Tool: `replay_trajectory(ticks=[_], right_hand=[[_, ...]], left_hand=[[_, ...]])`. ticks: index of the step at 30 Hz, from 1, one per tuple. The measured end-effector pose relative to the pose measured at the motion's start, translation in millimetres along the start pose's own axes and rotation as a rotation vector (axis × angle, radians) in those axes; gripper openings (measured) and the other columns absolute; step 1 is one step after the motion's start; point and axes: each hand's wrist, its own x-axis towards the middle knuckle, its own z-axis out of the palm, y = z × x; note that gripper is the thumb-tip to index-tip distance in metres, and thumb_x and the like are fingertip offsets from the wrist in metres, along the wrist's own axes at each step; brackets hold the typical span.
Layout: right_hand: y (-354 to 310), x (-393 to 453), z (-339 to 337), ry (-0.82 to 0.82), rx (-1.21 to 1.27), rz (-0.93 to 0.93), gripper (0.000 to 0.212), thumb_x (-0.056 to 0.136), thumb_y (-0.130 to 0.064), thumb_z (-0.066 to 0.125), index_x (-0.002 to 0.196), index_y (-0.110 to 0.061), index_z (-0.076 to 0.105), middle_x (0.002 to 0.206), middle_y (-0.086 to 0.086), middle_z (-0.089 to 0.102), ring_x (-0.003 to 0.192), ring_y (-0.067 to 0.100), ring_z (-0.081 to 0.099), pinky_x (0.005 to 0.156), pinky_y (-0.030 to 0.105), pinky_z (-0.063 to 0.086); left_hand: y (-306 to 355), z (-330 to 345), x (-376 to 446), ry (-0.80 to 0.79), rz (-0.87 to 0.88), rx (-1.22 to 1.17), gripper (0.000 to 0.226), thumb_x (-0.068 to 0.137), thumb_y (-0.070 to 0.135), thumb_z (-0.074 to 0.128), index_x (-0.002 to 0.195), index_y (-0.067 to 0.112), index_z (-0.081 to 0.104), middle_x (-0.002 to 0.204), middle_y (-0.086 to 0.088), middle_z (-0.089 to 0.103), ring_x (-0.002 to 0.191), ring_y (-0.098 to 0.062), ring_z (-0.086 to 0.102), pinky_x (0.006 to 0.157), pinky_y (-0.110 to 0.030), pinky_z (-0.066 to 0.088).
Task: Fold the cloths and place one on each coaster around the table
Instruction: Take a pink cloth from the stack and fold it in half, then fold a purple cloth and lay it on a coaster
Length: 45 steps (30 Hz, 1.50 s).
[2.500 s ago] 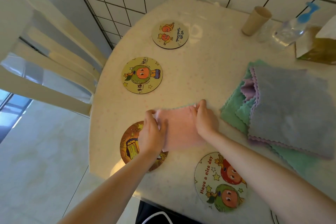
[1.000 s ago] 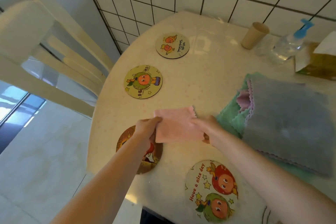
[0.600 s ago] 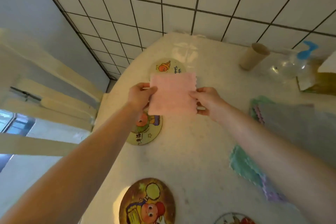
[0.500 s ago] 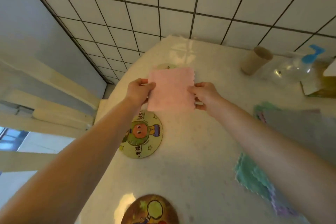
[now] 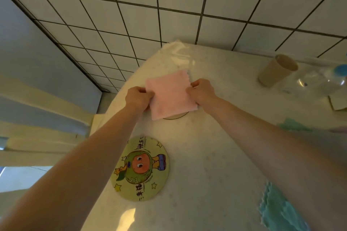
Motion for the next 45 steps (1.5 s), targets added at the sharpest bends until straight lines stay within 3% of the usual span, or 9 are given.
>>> replay_trajectory(ticks=[4,11,17,23,27,32,37,40,45], right_hand=[[4,7,4,0.034,-0.124,-0.038,0.019,0.082,-0.020,0.060,0.100,-0.013,0.066,0.106,0.010,0.067,0.100,0.030,0.062,0.084,0.036,0.052],[16,-4,-11,0.087,-0.129,-0.054,0.021,0.085,-0.022,0.058,0.102,-0.011,0.060,0.107,0.008,0.064,0.100,0.025,0.059,0.075,0.025,0.042],[57,-52,-56,0.048,-0.107,-0.068,0.019,0.084,-0.017,0.056,0.102,-0.013,0.062,0.108,0.009,0.066,0.102,0.029,0.061,0.090,0.044,0.051],[125,-119,-110,0.030,-0.262,-0.192,0.019,0.087,-0.017,0.057,0.104,-0.016,0.063,0.099,0.000,0.064,0.090,0.017,0.058,0.077,0.023,0.041],[180,-162,-150,0.072,-0.293,-0.268,0.016,0.085,-0.008,0.058,0.099,-0.011,0.064,0.091,0.004,0.067,0.090,0.023,0.063,0.093,0.037,0.046],[247,-210,-201,0.109,-0.380,-0.391,0.010,0.082,-0.005,0.062,0.092,-0.008,0.061,0.089,0.015,0.068,0.083,0.033,0.065,0.076,0.046,0.051],[309,-246,-242,0.148,-0.527,-0.316,0.011,0.080,-0.008,0.063,0.086,-0.011,0.054,0.087,0.014,0.059,0.082,0.033,0.058,0.072,0.043,0.047],[334,-262,-247,0.155,-0.571,-0.287,0.019,0.076,-0.017,0.072,0.080,-0.013,0.054,0.085,0.010,0.055,0.080,0.032,0.056,0.070,0.039,0.044],[351,-270,-237,0.204,-0.731,-0.312,0.046,0.052,-0.048,0.083,0.069,-0.014,0.057,0.074,0.008,0.056,0.074,0.033,0.055,0.061,0.039,0.050]], left_hand=[[-9,0,-1,0.045,-0.006,0.083,0.017,0.080,0.022,0.073,0.075,0.018,0.057,0.085,-0.014,0.069,0.083,-0.033,0.069,0.083,-0.045,0.056],[-8,-1,-20,0.113,0.101,0.304,0.043,0.085,0.026,0.067,0.121,0.009,0.051,0.111,-0.013,0.063,0.097,-0.030,0.062,0.082,-0.037,0.051],[-8,1,-73,0.120,0.276,0.446,0.041,0.086,0.018,0.061,0.124,0.011,0.049,0.119,-0.011,0.055,0.100,-0.027,0.057,0.083,-0.042,0.051],[-25,40,-157,-0.022,0.373,0.458,0.034,0.085,0.014,0.062,0.118,0.011,0.052,0.109,-0.007,0.056,0.095,-0.026,0.056,0.075,-0.030,0.045],[-44,85,-223,-0.102,0.438,0.490,0.033,0.084,0.015,0.064,0.116,0.013,0.054,0.106,-0.005,0.057,0.086,-0.018,0.051,0.074,-0.026,0.040],[-65,143,-295,-0.240,0.538,0.557,0.033,0.085,0.015,0.060,0.118,0.012,0.054,0.111,-0.005,0.056,0.090,-0.022,0.055,0.079,-0.028,0.044],[-78,200,-350,-0.454,0.674,0.633,0.039,0.085,0.011,0.058,0.124,0.012,0.054,0.120,-0.010,0.055,0.106,-0.030,0.057,0.089,-0.032,0.045],[-82,228,-372,-0.574,0.740,0.671,0.050,0.086,0.008,0.058,0.135,0.014,0.049,0.135,-0.008,0.050,0.121,-0.026,0.049,0.098,-0.026,0.037],[-89,252,-377,-0.621,0.794,0.773,0.059,0.084,0.004,0.054,0.141,0.014,0.043,0.141,-0.008,0.045,0.125,-0.031,0.046,0.103,-0.037,0.040]])
